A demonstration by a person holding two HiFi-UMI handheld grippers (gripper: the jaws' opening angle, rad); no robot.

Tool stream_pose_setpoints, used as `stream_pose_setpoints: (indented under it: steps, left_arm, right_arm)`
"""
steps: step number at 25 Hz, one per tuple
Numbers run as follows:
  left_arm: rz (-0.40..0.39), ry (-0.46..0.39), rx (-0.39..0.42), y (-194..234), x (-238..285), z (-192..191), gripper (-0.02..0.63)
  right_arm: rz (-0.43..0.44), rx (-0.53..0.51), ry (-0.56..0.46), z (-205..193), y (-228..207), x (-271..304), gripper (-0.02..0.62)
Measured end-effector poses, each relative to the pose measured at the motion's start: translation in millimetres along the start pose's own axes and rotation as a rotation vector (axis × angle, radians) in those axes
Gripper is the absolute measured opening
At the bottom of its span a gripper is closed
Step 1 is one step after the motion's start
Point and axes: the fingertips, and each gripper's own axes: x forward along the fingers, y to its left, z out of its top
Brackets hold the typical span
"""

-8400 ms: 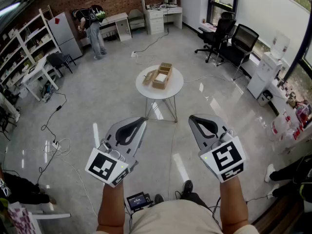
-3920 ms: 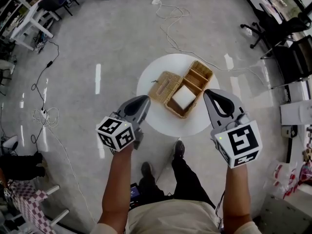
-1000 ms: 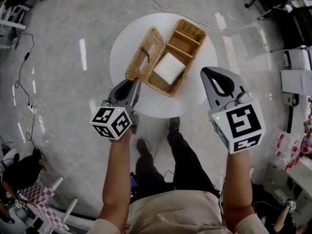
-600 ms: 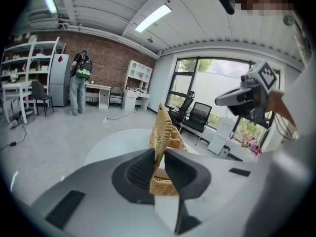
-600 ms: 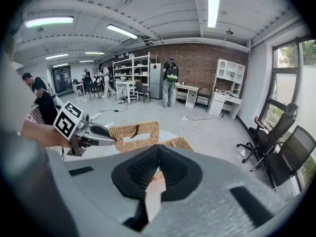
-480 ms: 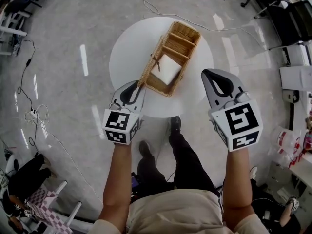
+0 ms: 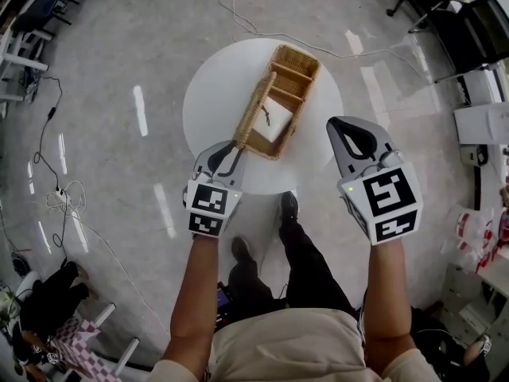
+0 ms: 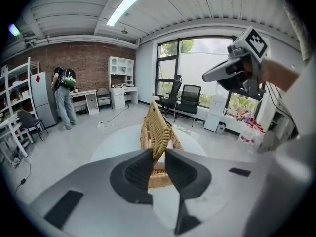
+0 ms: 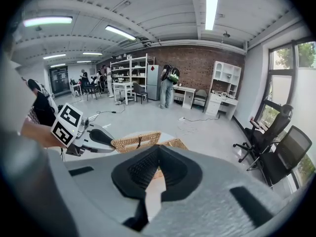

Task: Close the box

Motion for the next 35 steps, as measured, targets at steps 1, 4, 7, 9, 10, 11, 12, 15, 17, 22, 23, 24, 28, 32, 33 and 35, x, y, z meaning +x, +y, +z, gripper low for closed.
stream_pose_setpoints:
  steps: [1,4,7,9,10,11,12,15,17,22,23,24,28,32,33,35]
  left_arm:
    - [-0.005,0.007,0.008,-1.9,-0.7,0.4,0.049]
    - [-0.025,0.025,0.032,-8.9,-2.8,0.5,0.049]
    - [-0.045,0.043,0.057,-15.7,-3.4,0.2,0.049]
    - [-0.059,0.055,0.068,-20.1,-3.7,-0.1,0.049]
    - [-0.068,0.063,0.074,-22.5,-4.1,-0.6,0.049]
    - [-0.080,0.070,0.080,-25.3,-4.6,-1.3,0.049]
    - [-0.094,0.078,0.089,-28.6,-5.2,-2.0,0.049]
    - [-0.142,0.101,0.112,-40.1,-7.9,-1.3,0.049]
    - [-0.167,0.113,0.120,-45.0,-11.7,2.3,0.049]
    - [-0.193,0.078,0.169,-49.1,-35.6,30.1,0.049]
    - [-0.194,0.066,0.179,-50.1,-42.7,36.9,0.049]
    - [-0.194,0.053,0.187,-51.0,-50.4,44.1,0.049]
    - [-0.185,-0.020,0.211,-52.3,-86.0,80.4,0.049]
    - [-0.177,-0.110,0.213,-53.9,-128.1,119.9,0.049]
    - [-0.176,-0.133,0.212,-54.5,-140.0,130.1,0.049]
    - [-0.172,-0.181,0.212,-55.1,-164.4,149.1,0.049]
  right_arm:
    - [-0.002,0.000,0.000,1.2,0.1,-2.3,-0.005]
    - [-0.010,0.001,-0.001,4.6,1.5,-9.1,-0.005]
    - [-0.018,0.001,-0.004,8.6,2.9,-15.4,-0.005]
    - [-0.023,0.000,-0.006,11.8,3.4,-20.3,-0.005]
    - [-0.026,-0.001,-0.007,13.4,3.6,-23.0,-0.005]
    - [-0.029,-0.001,-0.008,14.8,3.9,-26.0,-0.005]
    - [-0.032,-0.002,-0.008,15.9,4.1,-29.1,-0.005]
    - [-0.040,-0.002,-0.011,19.6,3.5,-37.2,-0.005]
    - [-0.046,-0.002,-0.014,23.8,3.6,-41.0,-0.005]
    - [-0.054,-0.002,-0.027,38.4,12.2,-53.8,-0.005]
    - [-0.054,-0.002,-0.031,41.2,14.8,-57.7,-0.005]
    - [-0.055,-0.002,-0.035,44.0,17.5,-62.0,-0.005]
    - [-0.057,-0.005,-0.060,58.0,27.4,-80.2,-0.005]
    - [-0.051,-0.010,-0.089,74.5,39.2,-102.1,-0.005]
    - [-0.048,-0.012,-0.096,79.5,42.6,-108.5,-0.005]
    - [-0.044,-0.018,-0.111,89.0,50.0,-121.0,-0.005]
